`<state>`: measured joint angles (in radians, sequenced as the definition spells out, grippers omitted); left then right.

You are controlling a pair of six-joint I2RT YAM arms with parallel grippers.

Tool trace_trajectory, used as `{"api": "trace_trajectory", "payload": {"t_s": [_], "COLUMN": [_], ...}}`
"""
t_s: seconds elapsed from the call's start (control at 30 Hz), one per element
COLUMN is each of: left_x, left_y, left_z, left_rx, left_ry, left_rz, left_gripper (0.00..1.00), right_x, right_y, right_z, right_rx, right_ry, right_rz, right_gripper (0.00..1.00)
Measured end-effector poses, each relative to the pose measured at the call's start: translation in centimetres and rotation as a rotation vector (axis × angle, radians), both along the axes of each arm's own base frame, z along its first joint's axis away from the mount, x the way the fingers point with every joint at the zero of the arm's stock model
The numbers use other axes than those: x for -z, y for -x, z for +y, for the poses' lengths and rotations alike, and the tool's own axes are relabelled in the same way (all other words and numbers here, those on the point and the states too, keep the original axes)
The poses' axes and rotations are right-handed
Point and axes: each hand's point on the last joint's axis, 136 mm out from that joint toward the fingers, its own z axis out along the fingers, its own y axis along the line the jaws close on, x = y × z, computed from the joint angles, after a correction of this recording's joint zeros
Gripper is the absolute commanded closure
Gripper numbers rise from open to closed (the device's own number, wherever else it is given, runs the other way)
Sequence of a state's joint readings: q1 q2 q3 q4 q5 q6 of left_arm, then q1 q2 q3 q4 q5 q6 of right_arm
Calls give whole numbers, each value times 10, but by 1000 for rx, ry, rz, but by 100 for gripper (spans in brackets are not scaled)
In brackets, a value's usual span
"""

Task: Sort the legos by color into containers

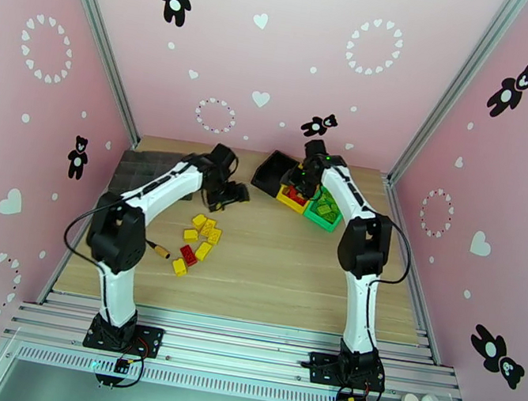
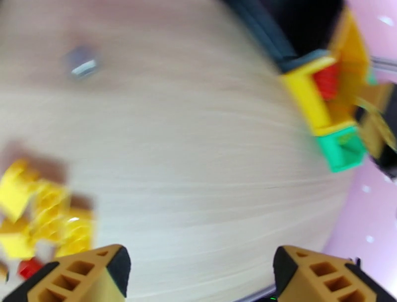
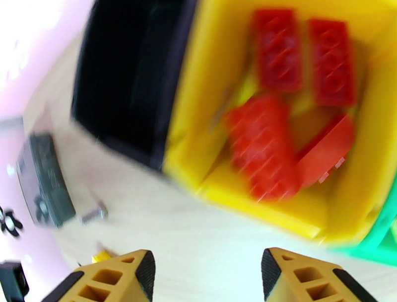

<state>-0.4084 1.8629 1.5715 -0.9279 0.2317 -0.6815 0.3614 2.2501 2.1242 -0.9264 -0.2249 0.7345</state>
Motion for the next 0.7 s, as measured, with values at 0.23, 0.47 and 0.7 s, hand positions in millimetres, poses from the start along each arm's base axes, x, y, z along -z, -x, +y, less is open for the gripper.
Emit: {"api": "trace_trajectory", "payload": {"t_s": [0.23, 0.47, 0.7], "left_x": [34, 42, 54], "left_y": [53, 84, 121], "left_z": [48, 73, 91], "left_rx": [-54, -73, -90], "left_ry": [-159, -241, -265], "left_rz": [94, 119, 160], "left_gripper": [25, 28, 27], "right_x": [7, 43, 54], "right_y": [60, 116, 140], "right_z": [55, 84, 90], "right_rx": [-212, -353, -393], "right_ry": [113, 207, 242], "right_rz": [7, 84, 109], "right_gripper": [45, 47, 47]}}
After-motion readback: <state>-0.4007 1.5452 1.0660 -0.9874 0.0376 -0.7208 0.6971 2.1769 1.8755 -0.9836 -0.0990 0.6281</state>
